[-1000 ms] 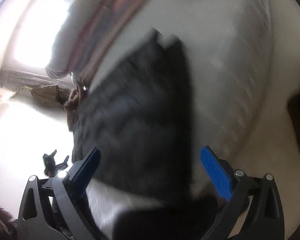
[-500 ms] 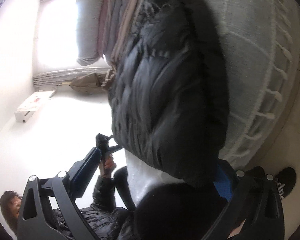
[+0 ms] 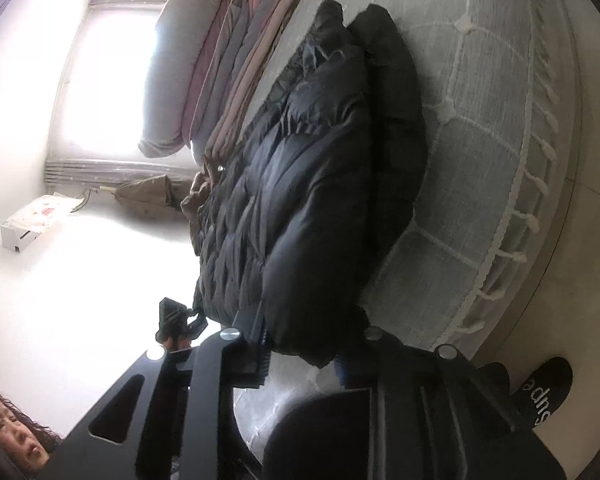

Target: Fold large clothes

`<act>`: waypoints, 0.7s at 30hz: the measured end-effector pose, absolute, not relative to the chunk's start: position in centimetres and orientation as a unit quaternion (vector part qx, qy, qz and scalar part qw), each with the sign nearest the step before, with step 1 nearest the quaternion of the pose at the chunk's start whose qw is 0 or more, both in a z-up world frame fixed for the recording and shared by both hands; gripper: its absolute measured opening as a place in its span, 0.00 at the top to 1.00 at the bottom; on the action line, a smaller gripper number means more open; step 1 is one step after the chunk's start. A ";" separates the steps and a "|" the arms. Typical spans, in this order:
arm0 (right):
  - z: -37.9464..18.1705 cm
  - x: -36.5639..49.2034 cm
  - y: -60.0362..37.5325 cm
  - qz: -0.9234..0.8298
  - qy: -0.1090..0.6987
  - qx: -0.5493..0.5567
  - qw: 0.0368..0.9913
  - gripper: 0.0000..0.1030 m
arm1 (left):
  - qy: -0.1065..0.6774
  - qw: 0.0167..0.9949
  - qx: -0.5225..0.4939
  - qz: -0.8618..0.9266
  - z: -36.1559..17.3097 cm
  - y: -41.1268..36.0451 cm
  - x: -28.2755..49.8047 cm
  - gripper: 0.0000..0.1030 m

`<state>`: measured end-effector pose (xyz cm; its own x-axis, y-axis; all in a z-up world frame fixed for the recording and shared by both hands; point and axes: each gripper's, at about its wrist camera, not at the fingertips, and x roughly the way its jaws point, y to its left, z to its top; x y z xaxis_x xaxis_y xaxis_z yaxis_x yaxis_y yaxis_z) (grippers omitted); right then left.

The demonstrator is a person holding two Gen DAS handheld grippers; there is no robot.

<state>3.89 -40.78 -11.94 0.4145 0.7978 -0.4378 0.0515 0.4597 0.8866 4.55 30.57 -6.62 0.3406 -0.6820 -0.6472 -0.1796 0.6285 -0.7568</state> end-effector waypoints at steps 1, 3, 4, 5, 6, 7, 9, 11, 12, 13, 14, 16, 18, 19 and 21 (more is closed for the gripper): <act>-11.7 3.9 -40.7 0.263 0.469 0.449 0.714 0.78 | 0.541 0.726 -0.385 -0.175 -6.0 30.3 4.5 0.88; -10.4 3.7 -40.3 0.265 0.456 0.449 0.721 0.78 | 0.535 0.734 -0.380 -0.175 -5.0 30.1 4.5 0.90; -9.8 3.7 -40.1 0.268 0.451 0.449 0.723 0.78 | 0.529 0.738 -0.379 -0.177 -4.2 30.0 4.4 0.90; -9.2 3.7 -40.0 0.271 0.445 0.448 0.726 0.79 | 0.525 0.740 -0.380 -0.178 -3.5 30.0 4.5 0.90; -8.5 3.7 -39.8 0.275 0.440 0.447 0.728 0.79 | 0.520 0.743 -0.381 -0.180 -2.9 30.0 4.5 0.90; -7.8 3.7 -39.5 0.280 0.436 0.444 0.730 0.79 | 0.516 0.746 -0.380 -0.183 -2.1 30.0 4.4 0.90; -6.9 3.5 -39.0 0.287 0.430 0.442 0.733 0.79 | 0.509 0.751 -0.378 -0.186 -1.1 30.2 4.1 0.90; -6.3 2.8 -38.7 0.294 0.428 0.441 0.732 0.79 | 0.504 0.755 -0.375 -0.188 -0.1 30.4 3.5 0.90; -6.1 2.3 -38.5 0.296 0.427 0.441 0.732 0.79 | 0.504 0.755 -0.374 -0.189 0.3 30.5 3.1 0.90; -6.0 1.7 -38.5 0.299 0.427 0.442 0.730 0.79 | 0.504 0.755 -0.374 -0.190 0.6 30.6 2.6 0.90; -6.0 1.3 -38.5 0.300 0.428 0.443 0.729 0.79 | 0.505 0.755 -0.374 -0.190 0.6 30.7 2.2 0.90; -6.4 0.5 -38.8 0.300 0.430 0.447 0.725 0.79 | 0.507 0.750 -0.378 -0.191 0.7 30.9 0.8 0.90; -6.9 -0.4 -39.3 0.299 0.437 0.451 0.719 0.79 | 0.510 0.748 -0.379 -0.191 0.4 31.2 -0.9 0.90; -7.5 -0.8 -39.4 0.297 0.443 0.453 0.714 0.79 | 0.513 0.747 -0.378 -0.189 0.1 31.3 -1.7 0.90; -9.8 -1.1 -39.3 0.286 0.484 0.443 0.698 0.79 | 0.528 0.737 -0.384 -0.178 -1.9 32.1 -2.9 0.90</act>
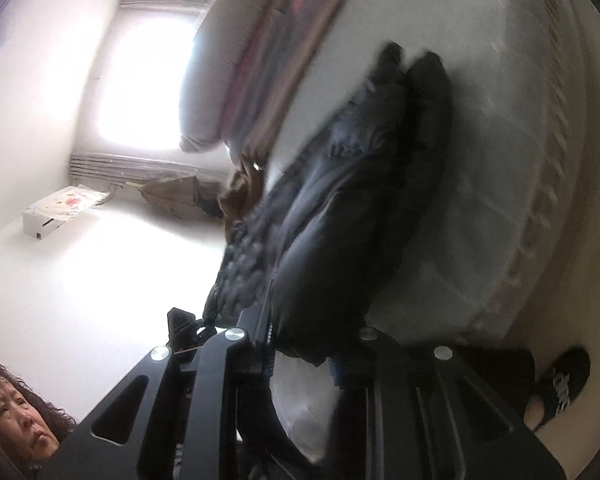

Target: Fold large clothes

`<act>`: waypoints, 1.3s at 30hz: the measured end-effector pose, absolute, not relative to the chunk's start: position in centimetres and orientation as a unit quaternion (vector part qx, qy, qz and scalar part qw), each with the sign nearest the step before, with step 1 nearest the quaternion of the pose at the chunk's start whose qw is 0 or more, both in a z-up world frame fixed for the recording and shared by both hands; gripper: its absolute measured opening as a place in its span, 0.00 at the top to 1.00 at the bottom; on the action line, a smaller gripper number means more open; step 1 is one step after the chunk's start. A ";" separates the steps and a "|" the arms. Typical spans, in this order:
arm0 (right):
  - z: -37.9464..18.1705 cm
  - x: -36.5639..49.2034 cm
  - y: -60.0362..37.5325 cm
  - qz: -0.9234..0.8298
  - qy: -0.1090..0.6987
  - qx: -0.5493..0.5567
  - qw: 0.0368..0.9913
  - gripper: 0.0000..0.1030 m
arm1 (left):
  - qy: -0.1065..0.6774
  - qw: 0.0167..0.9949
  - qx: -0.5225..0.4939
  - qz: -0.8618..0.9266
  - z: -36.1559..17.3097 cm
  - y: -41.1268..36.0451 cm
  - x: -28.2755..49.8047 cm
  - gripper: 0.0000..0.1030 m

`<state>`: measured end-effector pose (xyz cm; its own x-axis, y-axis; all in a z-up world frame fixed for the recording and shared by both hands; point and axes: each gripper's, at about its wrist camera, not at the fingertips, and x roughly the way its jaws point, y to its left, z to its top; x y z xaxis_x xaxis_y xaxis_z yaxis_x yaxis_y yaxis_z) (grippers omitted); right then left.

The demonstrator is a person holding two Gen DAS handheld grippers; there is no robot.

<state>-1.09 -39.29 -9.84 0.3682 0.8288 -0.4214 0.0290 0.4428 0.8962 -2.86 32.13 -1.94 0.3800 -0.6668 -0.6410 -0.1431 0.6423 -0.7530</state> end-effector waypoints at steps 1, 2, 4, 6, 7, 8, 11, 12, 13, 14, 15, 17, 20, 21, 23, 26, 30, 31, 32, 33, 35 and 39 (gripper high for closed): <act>-10.7 -1.1 -39.4 0.273 0.497 0.441 0.695 0.74 | 0.538 0.730 -0.386 -0.170 -3.2 32.5 -3.1 0.90; -12.2 -1.1 -39.8 0.263 0.517 0.445 0.683 0.69 | 0.547 0.716 -0.400 -0.165 -4.9 32.9 -3.2 0.90; -13.7 -1.2 -41.3 0.239 0.520 0.466 0.675 0.58 | 0.552 0.700 -0.421 -0.164 -6.3 33.4 -3.2 0.90; -13.3 -1.8 -43.5 0.194 0.504 0.477 0.693 0.47 | 0.544 0.715 -0.404 -0.174 -5.2 33.0 -2.9 0.88; -12.3 -2.2 -44.4 0.175 0.488 0.479 0.709 0.41 | 0.548 0.716 -0.397 -0.171 -5.0 32.8 -2.8 0.88; -11.1 -2.3 -44.7 0.161 0.474 0.470 0.727 0.41 | 0.552 0.718 -0.387 -0.173 -4.8 32.7 -2.7 0.84; -5.6 -2.1 -42.7 0.178 0.414 0.430 0.782 0.31 | 0.564 0.714 -0.389 -0.142 -5.2 33.4 -2.9 0.60; -3.9 -1.6 -41.1 0.194 0.402 0.411 0.795 0.27 | 0.562 0.716 -0.393 -0.130 -5.3 33.8 -3.1 0.52; -1.9 -0.8 -38.5 0.220 0.393 0.383 0.807 0.20 | 0.559 0.719 -0.394 -0.122 -5.4 34.0 -3.3 0.49; -0.7 0.1 -36.3 0.241 0.392 0.365 0.809 0.19 | 0.555 0.721 -0.399 -0.117 -5.7 34.2 -3.5 0.43; 0.5 1.1 -33.2 0.267 0.393 0.342 0.811 0.19 | 0.551 0.721 -0.405 -0.115 -6.0 34.3 -3.6 0.38; 1.5 2.8 -28.2 0.309 0.398 0.310 0.806 0.19 | 0.541 0.720 -0.422 -0.107 -6.7 34.6 -4.0 0.34; 1.7 5.3 -20.3 0.352 0.409 0.267 0.798 0.19 | 0.526 0.716 -0.448 -0.101 -7.7 34.7 -4.4 0.30; 1.3 5.9 -17.8 0.361 0.413 0.254 0.796 0.19 | 0.519 0.717 -0.454 -0.100 -7.9 34.6 -4.6 0.30; 0.2 6.6 -14.3 0.370 0.424 0.236 0.792 0.19 | 0.498 0.728 -0.461 -0.096 -7.7 34.7 -4.9 0.30; -3.7 7.5 -10.1 0.357 0.477 0.208 0.776 0.19 | 0.465 0.744 -0.470 -0.098 -7.1 34.6 -4.9 0.30; -7.9 8.6 -8.4 0.331 0.538 0.192 0.751 0.19 | 0.434 0.735 -0.505 -0.132 -6.6 34.8 -4.9 0.30; -7.2 8.4 -8.5 0.335 0.530 0.201 0.752 0.19 | 0.433 0.734 -0.507 -0.130 -6.6 34.8 -4.8 0.30; -6.5 8.4 -8.6 0.343 0.518 0.208 0.755 0.19 | 0.433 0.732 -0.510 -0.131 -6.7 34.8 -4.8 0.29; -5.4 8.2 -8.7 0.350 0.500 0.210 0.764 0.19 | 0.433 0.730 -0.513 -0.131 -6.8 34.8 -4.7 0.28; -3.4 8.1 -8.6 0.353 0.466 0.200 0.787 0.19 | 0.435 0.725 -0.518 -0.131 -7.1 34.4 -4.3 0.27; -3.4 9.7 -8.3 0.317 0.458 0.197 0.807 0.10 | 0.423 0.733 -0.518 -0.126 -7.1 33.9 -3.8 0.27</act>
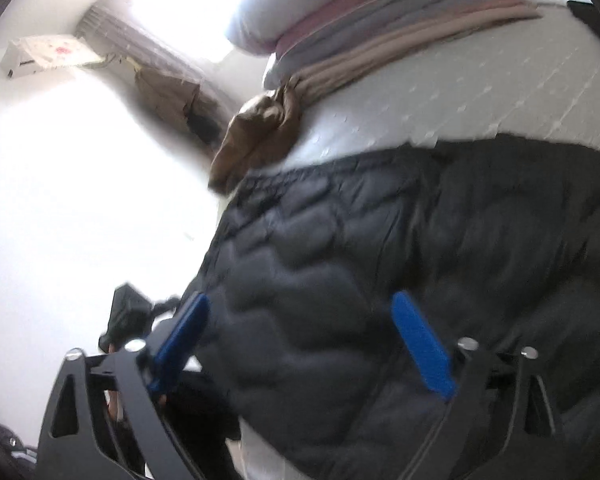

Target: Fold large clothes

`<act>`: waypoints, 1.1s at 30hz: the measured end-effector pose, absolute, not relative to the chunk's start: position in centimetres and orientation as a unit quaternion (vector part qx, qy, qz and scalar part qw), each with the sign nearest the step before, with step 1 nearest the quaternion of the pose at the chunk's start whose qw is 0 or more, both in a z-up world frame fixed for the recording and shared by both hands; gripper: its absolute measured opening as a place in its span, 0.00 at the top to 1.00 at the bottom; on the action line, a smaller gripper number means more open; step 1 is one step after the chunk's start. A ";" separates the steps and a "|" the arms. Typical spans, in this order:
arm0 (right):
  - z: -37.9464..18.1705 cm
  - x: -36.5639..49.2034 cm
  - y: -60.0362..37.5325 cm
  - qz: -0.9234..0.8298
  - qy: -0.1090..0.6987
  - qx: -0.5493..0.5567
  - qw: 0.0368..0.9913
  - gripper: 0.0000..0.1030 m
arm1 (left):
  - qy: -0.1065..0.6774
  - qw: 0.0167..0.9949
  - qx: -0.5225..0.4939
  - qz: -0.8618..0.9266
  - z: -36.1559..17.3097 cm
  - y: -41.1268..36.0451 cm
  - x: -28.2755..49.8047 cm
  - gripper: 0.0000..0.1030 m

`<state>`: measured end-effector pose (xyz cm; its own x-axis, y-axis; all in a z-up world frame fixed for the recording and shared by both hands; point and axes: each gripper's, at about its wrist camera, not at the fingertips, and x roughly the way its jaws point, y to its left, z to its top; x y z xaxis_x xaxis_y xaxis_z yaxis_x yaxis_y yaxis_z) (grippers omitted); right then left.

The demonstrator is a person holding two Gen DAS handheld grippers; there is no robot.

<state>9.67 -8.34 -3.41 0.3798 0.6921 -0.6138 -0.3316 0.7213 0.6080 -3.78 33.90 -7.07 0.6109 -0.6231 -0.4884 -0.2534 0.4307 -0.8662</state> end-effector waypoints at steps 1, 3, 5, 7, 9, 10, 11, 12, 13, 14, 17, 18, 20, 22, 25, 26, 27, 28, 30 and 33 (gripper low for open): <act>-5.1 10.9 -7.9 0.300 0.491 0.186 0.797 0.10 | 0.420 0.733 -0.521 -0.125 -7.2 33.9 -3.6 0.27; -8.0 12.3 -7.3 0.289 0.541 0.189 0.767 0.10 | 0.418 0.727 -0.530 -0.121 -7.6 34.1 -3.4 0.27; -7.1 12.1 -7.5 0.298 0.520 0.205 0.774 0.10 | 0.420 0.723 -0.537 -0.114 -8.0 34.3 -3.2 0.27; -5.1 11.4 -7.8 0.322 0.476 0.220 0.788 0.10 | 0.412 0.728 -0.535 -0.119 -7.9 34.4 -3.3 0.28; -3.4 11.0 -8.1 0.333 0.433 0.235 0.803 0.10 | 0.412 0.732 -0.530 -0.120 -7.9 34.3 -3.2 0.37; -3.6 11.3 -8.3 0.334 0.431 0.253 0.800 0.09 | 0.411 0.732 -0.530 -0.121 -8.0 34.3 -3.1 0.40; -4.4 12.1 -8.1 0.329 0.443 0.266 0.790 0.07 | 0.408 0.732 -0.531 -0.122 -8.1 34.2 -3.1 0.49; -6.0 12.9 -8.0 0.321 0.470 0.278 0.773 0.07 | 0.406 0.733 -0.531 -0.127 -8.1 34.2 -3.1 0.64; -8.3 13.9 -8.0 0.313 0.505 0.290 0.750 0.07 | 0.403 0.734 -0.531 -0.132 -8.1 34.2 -3.1 0.67; -9.2 14.3 -8.3 0.313 0.513 0.301 0.740 0.07 | 0.401 0.733 -0.532 -0.135 -8.2 34.2 -3.1 0.71; -8.2 13.8 -8.7 0.314 0.494 0.324 0.743 0.07 | 0.396 0.741 -0.524 -0.140 -7.5 34.0 -3.1 0.79; -7.4 13.1 -8.9 0.325 0.475 0.333 0.747 0.07 | 0.394 0.743 -0.522 -0.140 -7.3 34.0 -3.1 0.81; -6.3 11.7 -9.2 0.335 0.453 0.332 0.757 0.07 | 0.392 0.745 -0.521 -0.140 -7.1 33.9 -3.1 0.83; -5.8 10.6 -9.0 0.347 0.448 0.336 0.752 0.07 | 0.389 0.747 -0.520 -0.140 -6.8 33.8 -3.2 0.84; -4.5 8.4 -9.0 0.309 0.448 0.256 0.799 0.07 | 0.391 0.751 -0.514 -0.139 -6.4 33.7 -3.2 0.84; -3.6 7.7 -8.9 0.271 0.447 0.198 0.829 0.07 | 0.392 0.751 -0.513 -0.139 -6.4 33.7 -3.2 0.84; -3.0 7.1 -8.2 0.231 0.444 0.138 0.855 0.07 | 0.394 0.751 -0.511 -0.139 -6.4 33.8 -3.1 0.84; -2.5 6.7 -8.0 0.199 0.439 0.086 0.872 0.07 | 0.395 0.750 -0.511 -0.139 -6.4 33.8 -3.1 0.84; -2.1 6.8 -8.3 0.141 0.435 0.012 0.889 0.07 | 0.394 0.751 -0.511 -0.140 -6.3 33.8 -3.0 0.84; -3.3 7.8 -7.6 0.112 0.455 -0.023 0.883 0.07 | 0.388 0.755 -0.510 -0.140 -6.1 33.7 -3.2 0.84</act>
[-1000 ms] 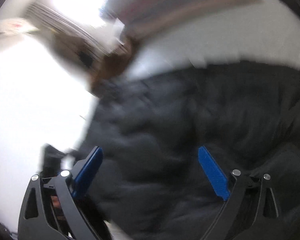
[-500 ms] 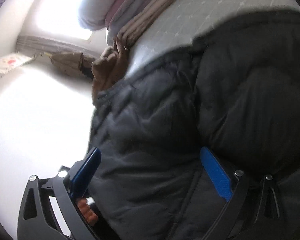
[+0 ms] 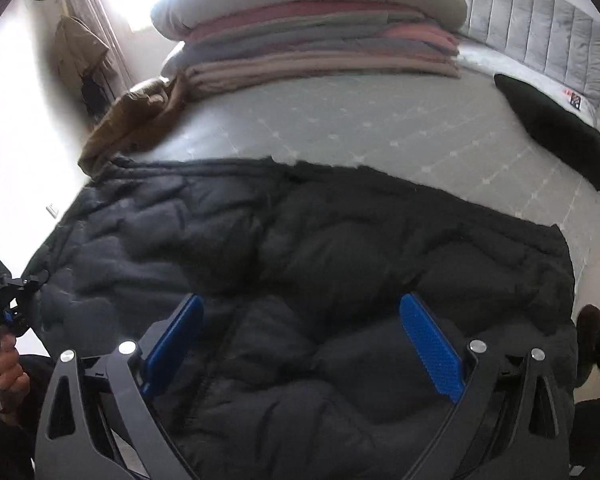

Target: Fold large clothes

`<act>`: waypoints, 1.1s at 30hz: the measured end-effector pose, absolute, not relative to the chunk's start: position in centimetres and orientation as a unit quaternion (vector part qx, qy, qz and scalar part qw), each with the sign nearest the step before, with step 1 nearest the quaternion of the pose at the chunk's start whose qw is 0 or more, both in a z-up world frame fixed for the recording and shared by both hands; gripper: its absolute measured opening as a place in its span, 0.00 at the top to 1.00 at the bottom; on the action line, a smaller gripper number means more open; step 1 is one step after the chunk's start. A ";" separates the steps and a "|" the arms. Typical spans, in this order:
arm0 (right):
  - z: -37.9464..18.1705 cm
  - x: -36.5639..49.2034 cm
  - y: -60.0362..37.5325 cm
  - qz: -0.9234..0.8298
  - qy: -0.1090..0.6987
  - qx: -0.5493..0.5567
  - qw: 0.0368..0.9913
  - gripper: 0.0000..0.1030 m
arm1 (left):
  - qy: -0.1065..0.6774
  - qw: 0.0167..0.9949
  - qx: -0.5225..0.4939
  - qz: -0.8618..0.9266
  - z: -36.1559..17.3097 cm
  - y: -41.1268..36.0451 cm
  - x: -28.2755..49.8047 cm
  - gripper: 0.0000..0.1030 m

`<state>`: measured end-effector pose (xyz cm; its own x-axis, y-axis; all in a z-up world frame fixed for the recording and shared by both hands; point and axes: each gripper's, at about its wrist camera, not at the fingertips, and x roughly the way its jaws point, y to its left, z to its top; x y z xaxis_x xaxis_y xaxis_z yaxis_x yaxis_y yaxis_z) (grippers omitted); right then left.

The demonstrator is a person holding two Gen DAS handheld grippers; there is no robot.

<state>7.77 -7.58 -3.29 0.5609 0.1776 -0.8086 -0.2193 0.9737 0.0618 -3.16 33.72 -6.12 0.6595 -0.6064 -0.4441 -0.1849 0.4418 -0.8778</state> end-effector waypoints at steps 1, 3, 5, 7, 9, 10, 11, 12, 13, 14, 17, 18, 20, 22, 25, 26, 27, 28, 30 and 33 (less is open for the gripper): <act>-3.8 8.2 -7.2 0.106 0.462 -0.038 0.880 0.07 | 0.386 0.756 -0.511 -0.140 -6.1 33.7 -3.2 0.84; -6.8 9.3 -6.2 0.092 0.504 -0.073 0.856 0.07 | 0.378 0.756 -0.514 -0.143 -5.7 33.6 -3.4 0.85; -9.6 9.5 -5.5 0.087 0.525 -0.103 0.840 0.05 | 0.370 0.758 -0.514 -0.156 -4.9 33.2 -3.4 0.86; -9.9 9.2 -5.2 0.078 0.518 -0.105 0.845 0.05 | 0.358 0.771 -0.498 -0.171 -2.9 32.4 -3.4 0.86; -10.1 9.2 -5.3 0.079 0.518 -0.102 0.846 0.05 | 0.345 0.778 -0.489 -0.189 -1.1 31.6 -3.2 0.87; -10.0 9.2 -5.4 0.080 0.518 -0.102 0.845 0.05 | 0.338 0.785 -0.479 -0.202 0.5 30.8 -3.0 0.87; -10.0 9.1 -5.5 0.081 0.518 -0.102 0.845 0.05 | 0.334 0.790 -0.470 -0.211 1.5 30.2 -2.8 0.87; -9.9 9.1 -5.6 0.082 0.519 -0.102 0.845 0.05 | 0.329 0.794 -0.459 -0.222 2.7 29.4 -2.5 0.87; -9.8 9.1 -5.8 0.085 0.519 -0.099 0.845 0.05 | 0.323 0.800 -0.446 -0.238 4.4 28.1 -2.2 0.87; -9.4 9.1 -6.2 0.091 0.518 -0.089 0.846 0.05 | 0.320 0.803 -0.438 -0.246 5.4 27.4 -2.0 0.87; -7.4 8.5 -9.0 0.129 0.501 -0.001 0.856 0.05 | 0.312 0.812 -0.404 -0.283 9.0 23.9 -1.2 0.87; -6.9 8.1 -10.4 0.143 0.495 0.034 0.857 0.05 | 0.312 0.815 -0.387 -0.297 10.3 22.3 -0.8 0.87; -6.3 7.8 -13.5 0.178 0.488 0.124 0.845 0.05 | 0.313 0.819 -0.359 -0.319 12.1 19.3 -0.4 0.87; -6.4 8.3 -16.4 0.188 0.497 0.172 0.829 0.05 | 0.320 0.823 -0.320 -0.342 13.8 15.4 0.2 0.87; -6.1 8.2 -22.4 0.223 0.479 0.288 0.799 0.05 | 0.337 0.823 -0.270 -0.370 15.3 9.7 0.8 0.87; -5.9 7.9 -24.2 0.226 0.466 0.315 0.795 0.05 | 0.341 0.821 -0.258 -0.377 15.5 8.3 0.9 0.87; -5.6 7.4 -26.3 0.227 0.452 0.341 0.792 0.05 | 0.347 0.819 -0.243 -0.386 15.7 6.4 1.1 0.87; -5.5 6.9 -28.4 0.228 0.439 0.366 0.789 0.05 | 0.353 0.816 -0.230 -0.395 15.7 4.7 1.3 0.87; -5.5 5.9 -31.0 0.230 0.428 0.396 0.779 0.05 | 0.371 0.804 -0.208 -0.416 15.1 0.7 2.0 0.87; -6.2 3.7 -33.9 0.218 0.428 0.413 0.774 0.05 | 0.403 0.782 -0.182 -0.440 13.0 -4.9 2.9 0.87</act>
<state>3.67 -33.88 -6.17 0.5379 0.6914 -0.4824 0.0161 0.5637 0.8258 2.89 -4.95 13.00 0.2888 -0.8340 -0.4701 0.5406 0.5473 -0.6389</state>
